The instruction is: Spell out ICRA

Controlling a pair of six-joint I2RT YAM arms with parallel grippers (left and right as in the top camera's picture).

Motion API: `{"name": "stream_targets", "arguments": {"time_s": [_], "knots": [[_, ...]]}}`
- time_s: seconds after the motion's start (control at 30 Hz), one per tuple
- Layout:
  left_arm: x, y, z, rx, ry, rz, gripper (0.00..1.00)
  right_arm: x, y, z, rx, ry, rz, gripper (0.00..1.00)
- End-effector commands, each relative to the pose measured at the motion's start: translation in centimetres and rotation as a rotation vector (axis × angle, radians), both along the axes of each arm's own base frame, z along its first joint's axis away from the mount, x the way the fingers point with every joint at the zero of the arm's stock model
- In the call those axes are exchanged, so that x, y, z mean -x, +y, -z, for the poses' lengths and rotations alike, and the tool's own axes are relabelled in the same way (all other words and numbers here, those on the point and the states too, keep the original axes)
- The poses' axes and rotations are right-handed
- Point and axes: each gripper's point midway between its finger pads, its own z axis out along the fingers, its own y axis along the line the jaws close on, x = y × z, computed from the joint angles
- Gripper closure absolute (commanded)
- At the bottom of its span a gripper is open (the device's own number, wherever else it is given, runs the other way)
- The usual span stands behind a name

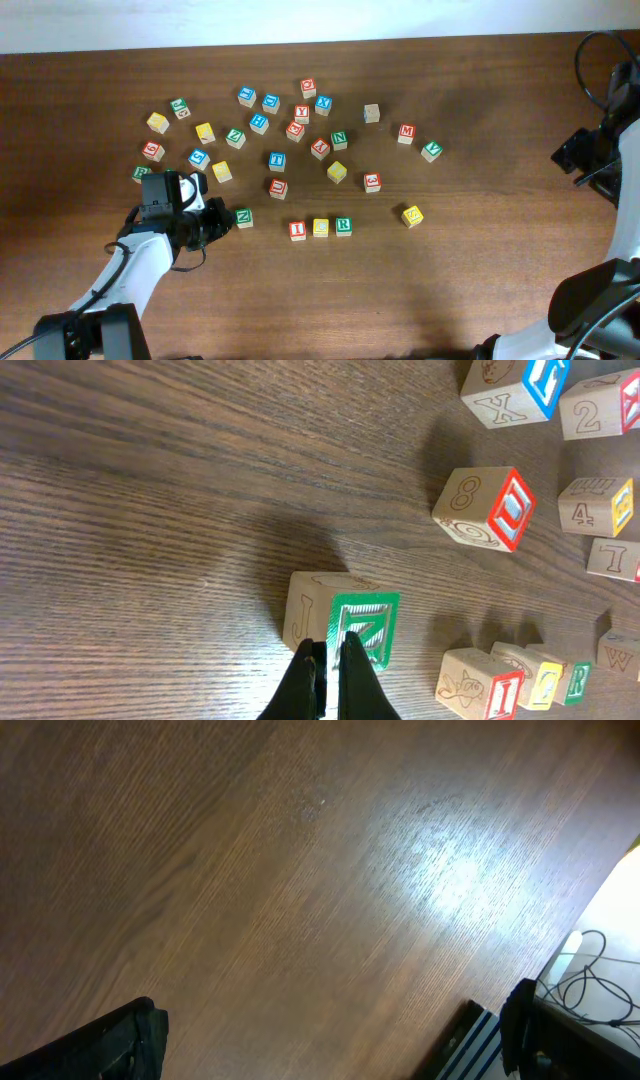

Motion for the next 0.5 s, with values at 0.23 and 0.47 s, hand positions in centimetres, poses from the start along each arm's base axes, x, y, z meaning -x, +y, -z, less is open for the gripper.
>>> {"name": "stream_targets", "arguments": {"time_s": [0.23, 0.47], "knots": [[0.0, -0.8, 0.8, 0.018, -0.011, 0.078, 1.0, 0.0, -0.2, -0.6, 0.012, -0.018, 0.009, 0.02], [0.3, 0.5, 2.6, -0.057, 0.045, 0.045, 1.0, 0.0, -0.2, -0.6, 0.012, -0.018, 0.009, 0.02]]}}
